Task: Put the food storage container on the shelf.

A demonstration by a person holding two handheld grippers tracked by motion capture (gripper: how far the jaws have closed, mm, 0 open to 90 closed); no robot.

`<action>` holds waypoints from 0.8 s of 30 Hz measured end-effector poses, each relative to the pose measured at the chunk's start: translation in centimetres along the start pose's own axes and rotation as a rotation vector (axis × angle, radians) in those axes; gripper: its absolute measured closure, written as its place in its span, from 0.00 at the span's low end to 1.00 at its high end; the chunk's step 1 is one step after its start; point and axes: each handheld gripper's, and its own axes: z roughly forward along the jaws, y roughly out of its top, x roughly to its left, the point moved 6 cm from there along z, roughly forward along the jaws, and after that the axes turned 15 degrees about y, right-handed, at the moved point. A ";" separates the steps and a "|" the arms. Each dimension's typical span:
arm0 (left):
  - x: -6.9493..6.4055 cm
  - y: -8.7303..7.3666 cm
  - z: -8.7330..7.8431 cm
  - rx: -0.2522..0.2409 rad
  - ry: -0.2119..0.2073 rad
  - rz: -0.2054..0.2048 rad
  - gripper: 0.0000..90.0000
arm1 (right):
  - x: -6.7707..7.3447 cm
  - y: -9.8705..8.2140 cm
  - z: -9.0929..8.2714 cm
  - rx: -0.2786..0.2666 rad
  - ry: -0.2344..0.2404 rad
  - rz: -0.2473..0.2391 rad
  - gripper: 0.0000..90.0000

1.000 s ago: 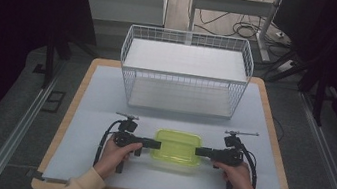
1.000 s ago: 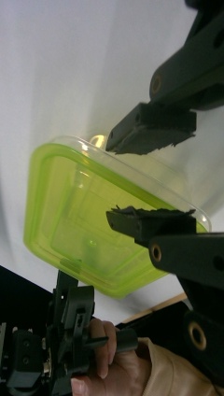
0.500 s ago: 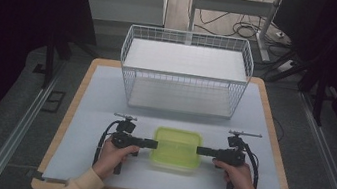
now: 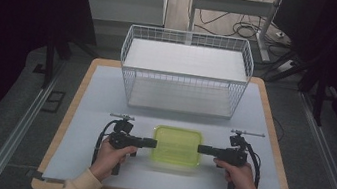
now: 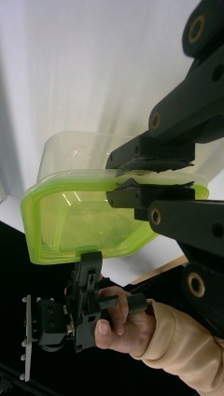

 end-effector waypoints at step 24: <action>-2.1 4.0 -3.8 -0.108 0.002 0.059 0.89 | 4.5 3.9 -0.7 -0.054 0.005 -0.158 0.91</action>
